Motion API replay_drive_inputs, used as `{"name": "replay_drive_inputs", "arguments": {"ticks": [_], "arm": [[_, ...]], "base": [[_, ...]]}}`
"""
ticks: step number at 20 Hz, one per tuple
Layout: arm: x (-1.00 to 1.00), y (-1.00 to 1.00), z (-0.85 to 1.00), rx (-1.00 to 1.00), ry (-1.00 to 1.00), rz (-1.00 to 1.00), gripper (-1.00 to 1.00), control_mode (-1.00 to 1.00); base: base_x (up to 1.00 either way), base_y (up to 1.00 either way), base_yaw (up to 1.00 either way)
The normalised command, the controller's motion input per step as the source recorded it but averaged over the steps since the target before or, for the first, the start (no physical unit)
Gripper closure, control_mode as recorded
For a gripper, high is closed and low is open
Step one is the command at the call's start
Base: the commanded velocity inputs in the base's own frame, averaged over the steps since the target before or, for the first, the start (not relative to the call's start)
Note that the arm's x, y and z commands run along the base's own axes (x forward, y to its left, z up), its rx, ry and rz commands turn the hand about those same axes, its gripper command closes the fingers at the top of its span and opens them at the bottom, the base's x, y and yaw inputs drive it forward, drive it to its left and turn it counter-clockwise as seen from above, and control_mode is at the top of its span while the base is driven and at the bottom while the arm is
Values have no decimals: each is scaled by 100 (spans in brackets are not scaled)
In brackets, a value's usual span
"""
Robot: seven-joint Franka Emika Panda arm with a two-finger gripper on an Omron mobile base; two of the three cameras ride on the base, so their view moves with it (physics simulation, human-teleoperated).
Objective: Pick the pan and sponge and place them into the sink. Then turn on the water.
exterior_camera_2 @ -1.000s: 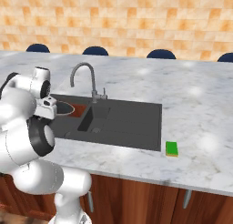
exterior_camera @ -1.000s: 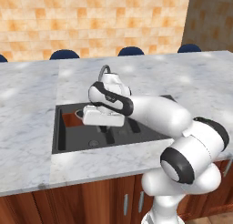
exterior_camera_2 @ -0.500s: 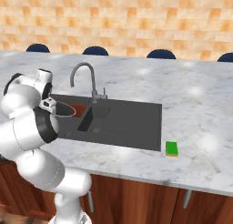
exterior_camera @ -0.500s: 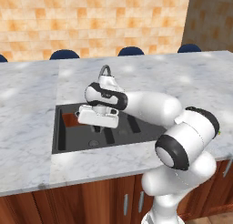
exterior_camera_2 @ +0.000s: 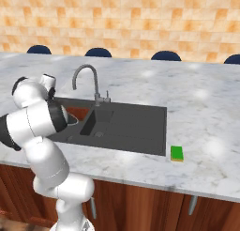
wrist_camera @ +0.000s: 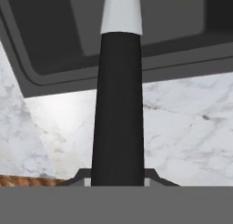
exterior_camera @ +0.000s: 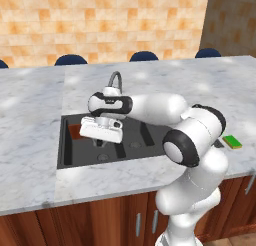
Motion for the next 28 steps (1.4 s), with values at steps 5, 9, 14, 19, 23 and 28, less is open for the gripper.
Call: {"name": "replay_drive_inputs", "arguments": {"ticks": [5,9,14,19,23,28], "arm": [[28,23,-22,0,8,-5,100,-100],[24,14,-20,0,10,-3,100,-100],[22,6,-28,0,7,-2,100,-100],[22,2,-28,0,5,-1,100,-100],[28,3,-32,0,5,0,100,-100],[35,9,-45,-1,2,0,100,-100]], "base": [[0,0,0],[0,0,0],[0,0,0],[0,0,0],[0,0,0],[0,0,0]]}}
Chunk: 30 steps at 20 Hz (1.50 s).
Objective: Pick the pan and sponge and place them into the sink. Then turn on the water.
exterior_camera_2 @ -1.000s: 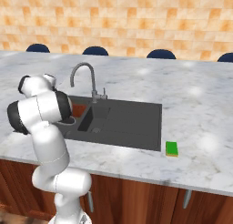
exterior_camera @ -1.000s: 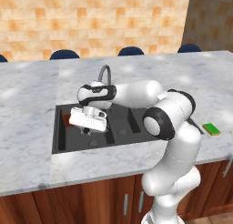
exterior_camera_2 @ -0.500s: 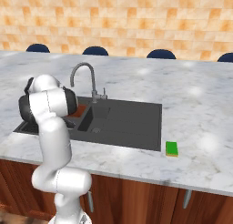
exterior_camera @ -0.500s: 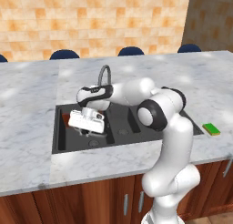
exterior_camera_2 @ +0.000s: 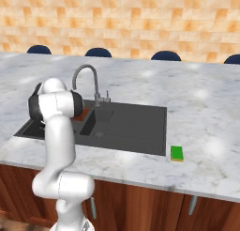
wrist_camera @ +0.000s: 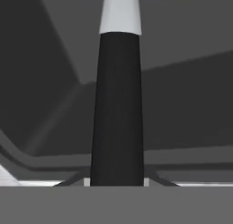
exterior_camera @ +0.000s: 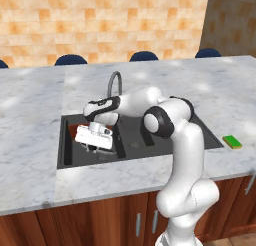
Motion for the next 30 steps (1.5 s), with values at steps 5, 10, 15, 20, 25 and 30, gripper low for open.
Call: {"name": "replay_drive_inputs", "arguments": {"ticks": [5,10,15,20,25,30], "arm": [[38,14,-40,0,1,0,100,-100],[38,14,-32,0,0,0,100,-100],[30,2,-29,-1,-2,0,100,-100],[23,-5,-18,-4,-11,-1,100,-100],[35,-7,-30,-5,-8,-1,100,-100],[52,2,-40,0,4,0,100,-100]], "base": [[0,0,0],[0,0,0],[0,0,0],[0,0,0],[0,0,0],[0,0,0]]}}
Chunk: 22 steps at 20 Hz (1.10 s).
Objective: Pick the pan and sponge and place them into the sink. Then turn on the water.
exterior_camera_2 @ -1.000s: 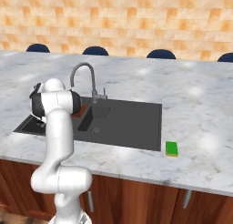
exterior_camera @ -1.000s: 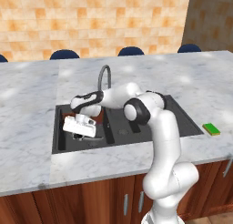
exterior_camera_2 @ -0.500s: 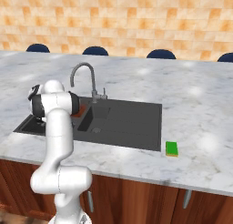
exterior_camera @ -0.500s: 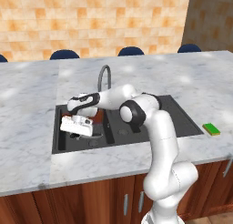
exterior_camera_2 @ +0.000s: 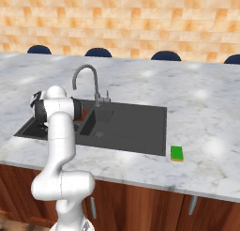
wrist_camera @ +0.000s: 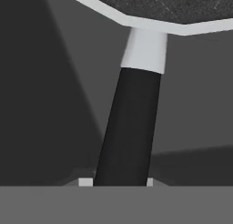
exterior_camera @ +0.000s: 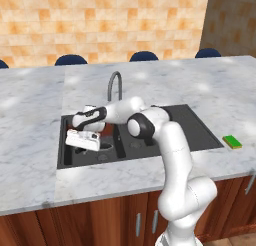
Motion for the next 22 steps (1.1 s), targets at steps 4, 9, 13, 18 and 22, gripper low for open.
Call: {"name": "replay_drive_inputs", "arguments": {"ticks": [4,9,13,18,22], "arm": [[49,6,-43,0,13,0,100,-100],[45,0,-52,0,12,0,100,-100],[30,-4,-62,0,4,0,100,-100],[20,-3,-62,-1,0,1,100,-100],[12,-3,-62,-1,-1,2,-100,-100]], "base": [[0,0,0],[0,0,0],[0,0,0],[0,0,0],[0,0,0]]}}
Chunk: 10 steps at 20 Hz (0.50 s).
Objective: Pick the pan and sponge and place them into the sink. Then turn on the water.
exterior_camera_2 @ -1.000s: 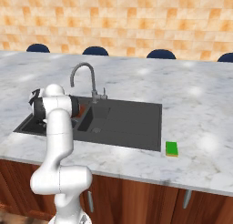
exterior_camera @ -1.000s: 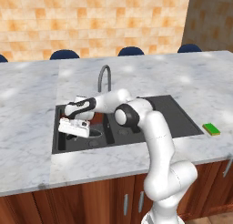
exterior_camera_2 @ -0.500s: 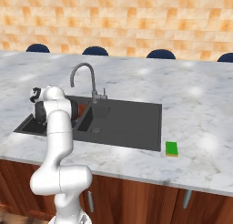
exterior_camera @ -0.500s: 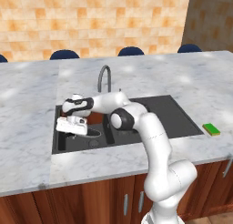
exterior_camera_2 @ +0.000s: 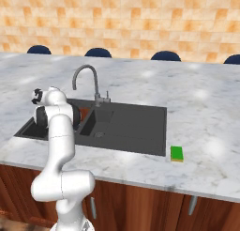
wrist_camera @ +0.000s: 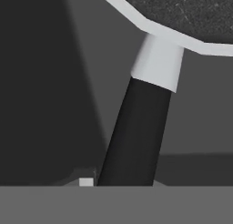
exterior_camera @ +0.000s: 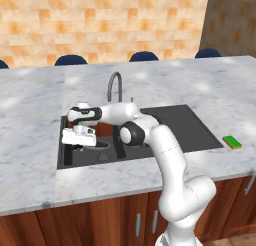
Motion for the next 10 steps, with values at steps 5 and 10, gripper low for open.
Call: {"name": "replay_drive_inputs", "arguments": {"ticks": [5,10], "arm": [[10,-12,-62,-1,-2,4,-100,-100],[8,-16,-62,0,-3,4,-100,-100]], "base": [[0,0,0],[0,0,0]]}}
